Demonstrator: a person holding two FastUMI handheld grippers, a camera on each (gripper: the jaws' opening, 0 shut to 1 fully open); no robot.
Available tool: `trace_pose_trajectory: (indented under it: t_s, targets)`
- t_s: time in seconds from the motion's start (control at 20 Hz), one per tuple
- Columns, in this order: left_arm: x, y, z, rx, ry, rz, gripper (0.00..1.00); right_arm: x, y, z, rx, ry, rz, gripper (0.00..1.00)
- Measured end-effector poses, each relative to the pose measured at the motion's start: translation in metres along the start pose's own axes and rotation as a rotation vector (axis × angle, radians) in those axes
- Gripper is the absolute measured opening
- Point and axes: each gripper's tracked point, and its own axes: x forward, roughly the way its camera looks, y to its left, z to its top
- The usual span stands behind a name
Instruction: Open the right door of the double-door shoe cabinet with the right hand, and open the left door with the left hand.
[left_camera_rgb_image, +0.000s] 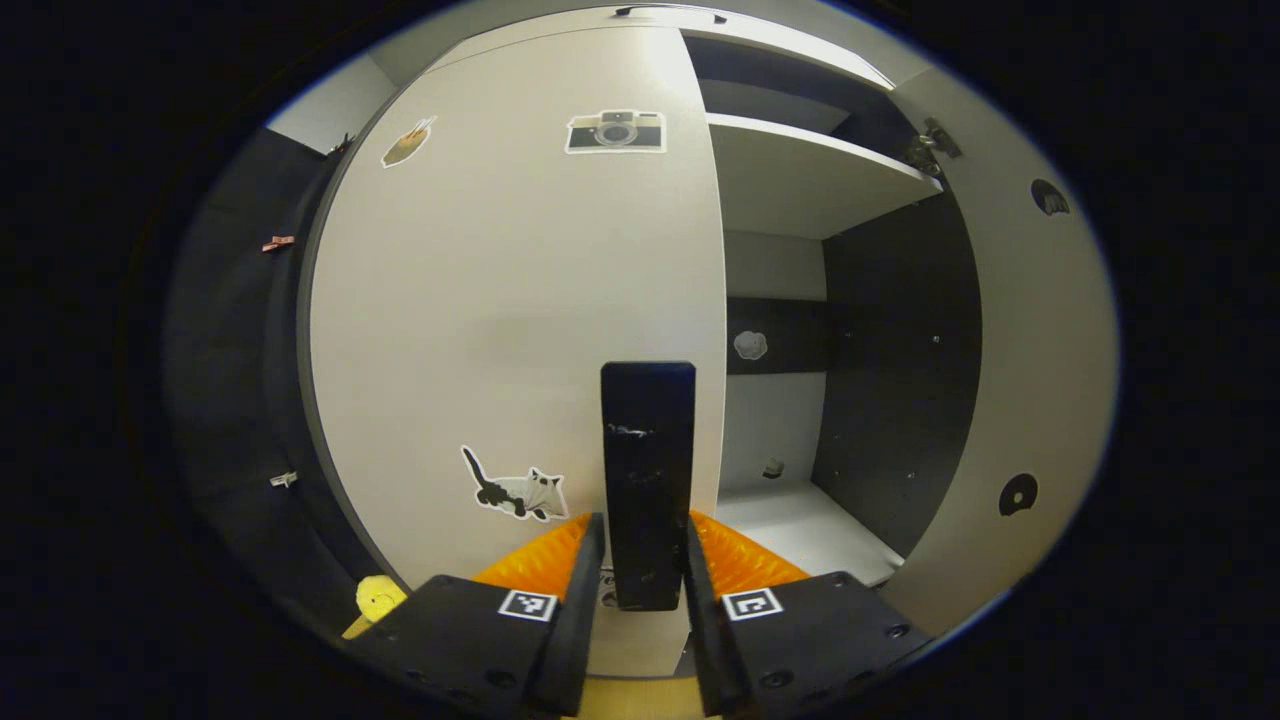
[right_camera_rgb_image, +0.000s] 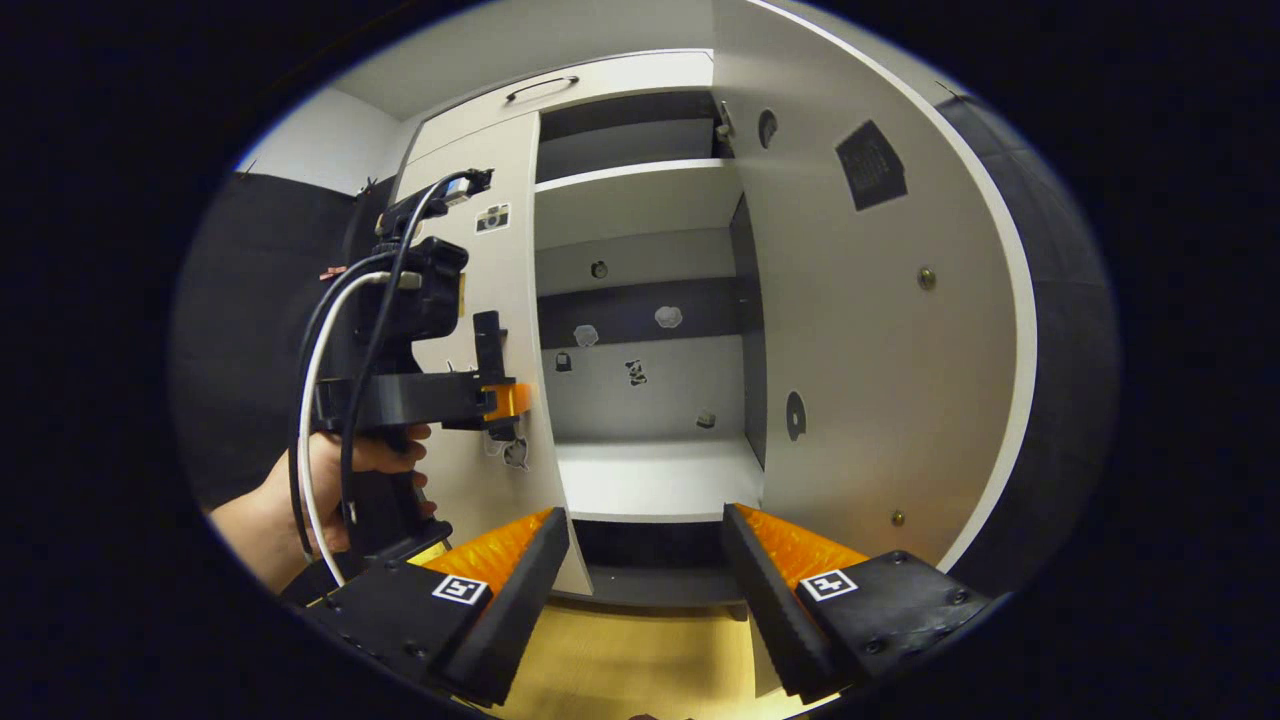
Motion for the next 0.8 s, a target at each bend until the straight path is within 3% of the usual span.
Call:
trace_pose_trajectory:
  t_s: [0.1,0.25,0.4,0.8]
  targets:
    - [-0.001,0.001,0.001,-0.004,0.001,0.002,0.35,0.002,-0.002,-0.003,0.024,0.018,0.001,0.98]
    - [-0.002,0.001,-0.001,-0.035,0.003,-0.01,0.3,0.0,-0.003,-0.003,0.025,0.017,0.014,0.98]
    - [-0.001,0.0,-0.001,-0.027,0.004,0.007,0.14,-0.003,-0.001,-0.003,0.01,0.021,0.03,0.98]
    - [-0.004,0.001,-0.002,-0.031,-0.001,0.032,0.13,-0.019,0.005,-0.002,0.003,0.018,0.105,0.98]
